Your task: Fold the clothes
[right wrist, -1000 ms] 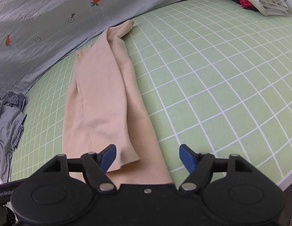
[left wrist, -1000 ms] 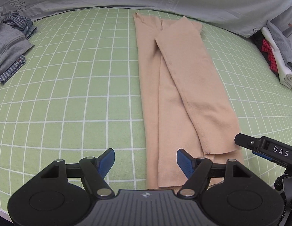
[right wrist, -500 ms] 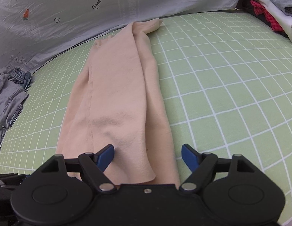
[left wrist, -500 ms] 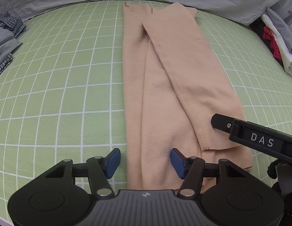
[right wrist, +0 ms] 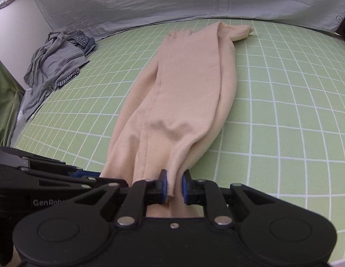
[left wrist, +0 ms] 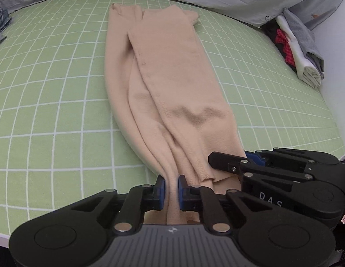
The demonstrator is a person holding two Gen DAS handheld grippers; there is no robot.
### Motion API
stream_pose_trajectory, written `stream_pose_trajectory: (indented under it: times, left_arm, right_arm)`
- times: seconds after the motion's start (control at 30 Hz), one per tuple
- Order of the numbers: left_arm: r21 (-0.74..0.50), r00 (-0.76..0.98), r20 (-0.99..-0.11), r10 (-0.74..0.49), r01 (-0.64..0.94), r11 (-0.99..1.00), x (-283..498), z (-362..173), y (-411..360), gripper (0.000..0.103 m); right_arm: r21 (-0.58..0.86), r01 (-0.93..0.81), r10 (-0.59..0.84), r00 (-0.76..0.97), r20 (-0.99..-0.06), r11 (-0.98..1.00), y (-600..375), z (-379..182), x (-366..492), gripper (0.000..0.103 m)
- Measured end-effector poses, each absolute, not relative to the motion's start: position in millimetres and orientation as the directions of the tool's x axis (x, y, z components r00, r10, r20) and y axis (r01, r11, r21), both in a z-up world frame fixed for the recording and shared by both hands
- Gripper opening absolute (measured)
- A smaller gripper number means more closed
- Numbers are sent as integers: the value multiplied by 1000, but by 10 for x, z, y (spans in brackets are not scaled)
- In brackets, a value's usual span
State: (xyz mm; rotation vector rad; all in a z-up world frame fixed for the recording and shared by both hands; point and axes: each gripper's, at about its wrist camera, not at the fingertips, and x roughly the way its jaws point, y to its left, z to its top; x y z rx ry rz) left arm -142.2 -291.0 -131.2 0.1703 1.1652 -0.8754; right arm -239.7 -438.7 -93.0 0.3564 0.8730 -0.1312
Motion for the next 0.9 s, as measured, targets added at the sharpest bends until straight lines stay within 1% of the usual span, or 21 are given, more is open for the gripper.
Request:
stream_pose_trajectory:
  times: [0.03,0.13,0.27,0.37,0.43,0.77,0.9]
  left_arm:
    - [-329,108,-839,-533,680,656,-1428,-1241,-2902,12]
    - [-358,156,-776,-611,688,631,-1252,-916,-2978,12]
    - [-415,222,-685,-694,664,622,-930,-451,-3101,12]
    - [-447,252,-610,-751,672,590,-742,-141,-3156,12]
    - [-439,275,-575,-771,691,574,-642,27,-3213,12]
    - [-425,315,-567,-761,679,599,236,66,-3679,12]
    - [-449,293,-600,-744,646,617,578,-153,-3825,12]
  right_arm:
    - [249,245,32,649,-760,937,-4391,-848,-2452,13]
    - [228,227,-3,714,-700,947,-4474,-527,-2381,13]
    - [258,238,-30,786,-618,936,-4699,-178,-2136,13]
    - [250,243,-51,804,-593,937,-4833,-66,-1901,13]
    - [244,246,-63,814,-578,938,-4918,-1,-1743,13]
    - [212,260,-124,857,-501,942,-5346,327,-950,13]
    - [209,296,-142,828,-543,932,-5485,179,-600,13]
